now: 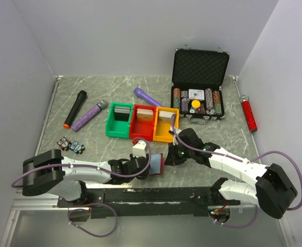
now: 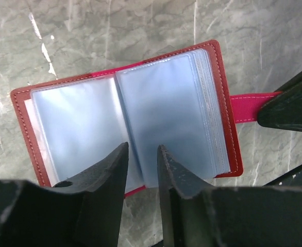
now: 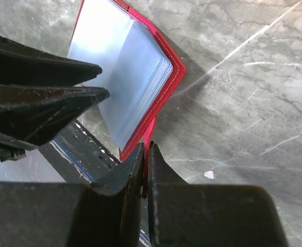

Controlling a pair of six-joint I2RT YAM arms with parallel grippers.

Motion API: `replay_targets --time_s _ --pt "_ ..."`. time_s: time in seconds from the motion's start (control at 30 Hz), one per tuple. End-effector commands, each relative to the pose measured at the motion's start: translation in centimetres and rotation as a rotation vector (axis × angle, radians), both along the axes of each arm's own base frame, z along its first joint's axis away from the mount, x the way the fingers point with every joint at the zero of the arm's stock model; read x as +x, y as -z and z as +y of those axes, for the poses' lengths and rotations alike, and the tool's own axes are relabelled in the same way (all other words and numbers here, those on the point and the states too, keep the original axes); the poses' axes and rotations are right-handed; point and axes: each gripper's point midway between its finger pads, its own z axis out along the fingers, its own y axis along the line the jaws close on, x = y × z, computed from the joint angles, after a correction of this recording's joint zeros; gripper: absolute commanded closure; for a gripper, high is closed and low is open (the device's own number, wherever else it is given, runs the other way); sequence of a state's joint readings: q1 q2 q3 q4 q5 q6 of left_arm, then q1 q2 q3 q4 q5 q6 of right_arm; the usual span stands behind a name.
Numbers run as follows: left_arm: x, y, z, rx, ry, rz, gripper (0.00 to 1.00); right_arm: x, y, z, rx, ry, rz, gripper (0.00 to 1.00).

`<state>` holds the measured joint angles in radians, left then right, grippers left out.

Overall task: Take the credit cards out of the card holder
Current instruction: Remove the credit card from the card holder.

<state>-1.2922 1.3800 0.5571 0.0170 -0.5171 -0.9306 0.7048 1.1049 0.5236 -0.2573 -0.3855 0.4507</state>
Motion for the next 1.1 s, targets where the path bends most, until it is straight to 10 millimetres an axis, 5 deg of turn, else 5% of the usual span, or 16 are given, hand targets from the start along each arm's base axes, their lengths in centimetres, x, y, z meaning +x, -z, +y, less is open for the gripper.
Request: replay_targets --time_s 0.0,0.13,0.23,0.5,1.07 --pt "0.4 -1.3 0.0 -0.063 -0.03 -0.009 0.64 0.8 -2.0 0.9 0.039 -0.011 -0.059 1.0" --pt "-0.2 -2.8 -0.4 -0.139 0.035 -0.032 0.32 0.7 -2.1 0.9 0.042 -0.015 -0.059 1.0" --pt "-0.3 -3.6 -1.1 -0.155 0.075 -0.05 0.24 0.8 -2.3 0.8 0.037 -0.014 -0.063 1.0" --pt "-0.5 -2.9 -2.9 -0.126 0.131 -0.038 0.27 0.8 -2.6 0.9 0.045 -0.012 -0.065 1.0" --pt "-0.8 -1.0 -3.4 -0.084 0.141 0.005 0.39 0.3 -2.6 1.0 0.058 -0.02 -0.061 1.0"
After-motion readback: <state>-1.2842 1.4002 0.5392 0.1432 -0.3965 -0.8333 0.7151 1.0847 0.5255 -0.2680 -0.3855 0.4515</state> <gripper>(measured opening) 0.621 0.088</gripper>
